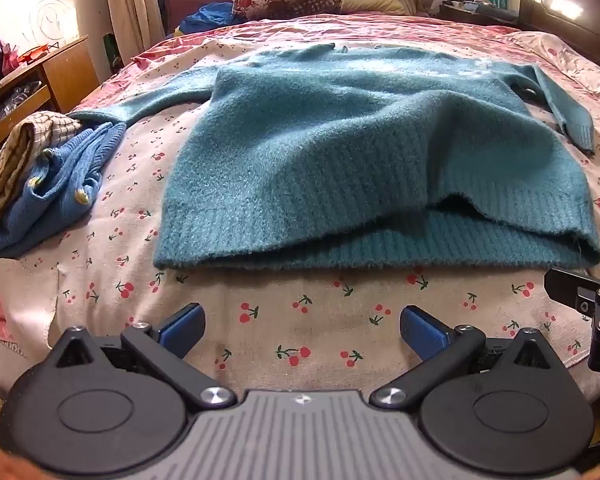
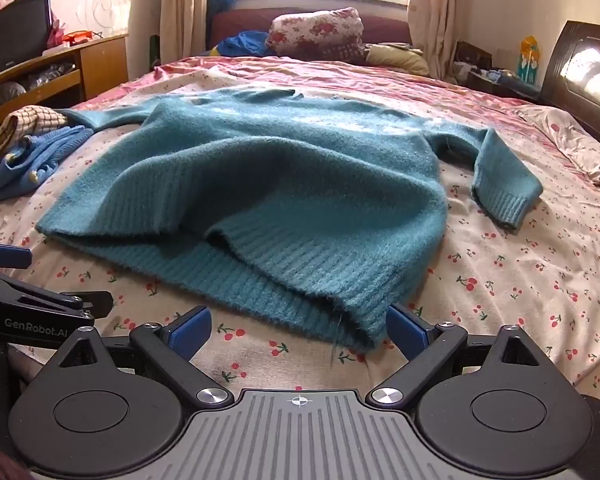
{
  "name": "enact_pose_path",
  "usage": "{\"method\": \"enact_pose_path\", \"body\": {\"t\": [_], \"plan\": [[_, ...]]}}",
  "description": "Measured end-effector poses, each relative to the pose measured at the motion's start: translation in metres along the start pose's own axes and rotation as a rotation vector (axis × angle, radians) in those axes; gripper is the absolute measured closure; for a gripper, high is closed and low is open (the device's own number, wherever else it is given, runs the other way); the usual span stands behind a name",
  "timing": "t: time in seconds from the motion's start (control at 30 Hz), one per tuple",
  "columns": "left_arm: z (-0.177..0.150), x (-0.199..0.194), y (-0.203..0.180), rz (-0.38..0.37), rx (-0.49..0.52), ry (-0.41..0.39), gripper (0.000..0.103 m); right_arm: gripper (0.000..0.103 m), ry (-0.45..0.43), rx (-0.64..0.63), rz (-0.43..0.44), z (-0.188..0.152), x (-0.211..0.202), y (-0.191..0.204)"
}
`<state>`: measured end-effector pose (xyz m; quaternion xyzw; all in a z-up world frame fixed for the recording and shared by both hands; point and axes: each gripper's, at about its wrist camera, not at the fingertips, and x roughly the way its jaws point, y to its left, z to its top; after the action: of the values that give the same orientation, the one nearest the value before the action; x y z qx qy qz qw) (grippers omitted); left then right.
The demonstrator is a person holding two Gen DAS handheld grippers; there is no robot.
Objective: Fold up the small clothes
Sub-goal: 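Move both tools toward the teal sweater's hem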
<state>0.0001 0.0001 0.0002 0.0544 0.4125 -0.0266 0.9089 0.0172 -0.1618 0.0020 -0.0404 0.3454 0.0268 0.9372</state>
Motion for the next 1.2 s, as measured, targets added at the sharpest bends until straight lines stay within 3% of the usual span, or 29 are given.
{"method": "enact_pose_path", "body": {"t": [0.73,1.2], "plan": [[-0.002,0.007,0.003,-0.002,-0.003,0.018,0.000,0.009,0.002,-0.003,-0.002,-0.001,0.000,0.001],[-0.004,0.020,0.009,-0.019,-0.044,0.121,0.000,0.009,0.002,-0.003,-0.002,0.000,0.001,0.000]]}}
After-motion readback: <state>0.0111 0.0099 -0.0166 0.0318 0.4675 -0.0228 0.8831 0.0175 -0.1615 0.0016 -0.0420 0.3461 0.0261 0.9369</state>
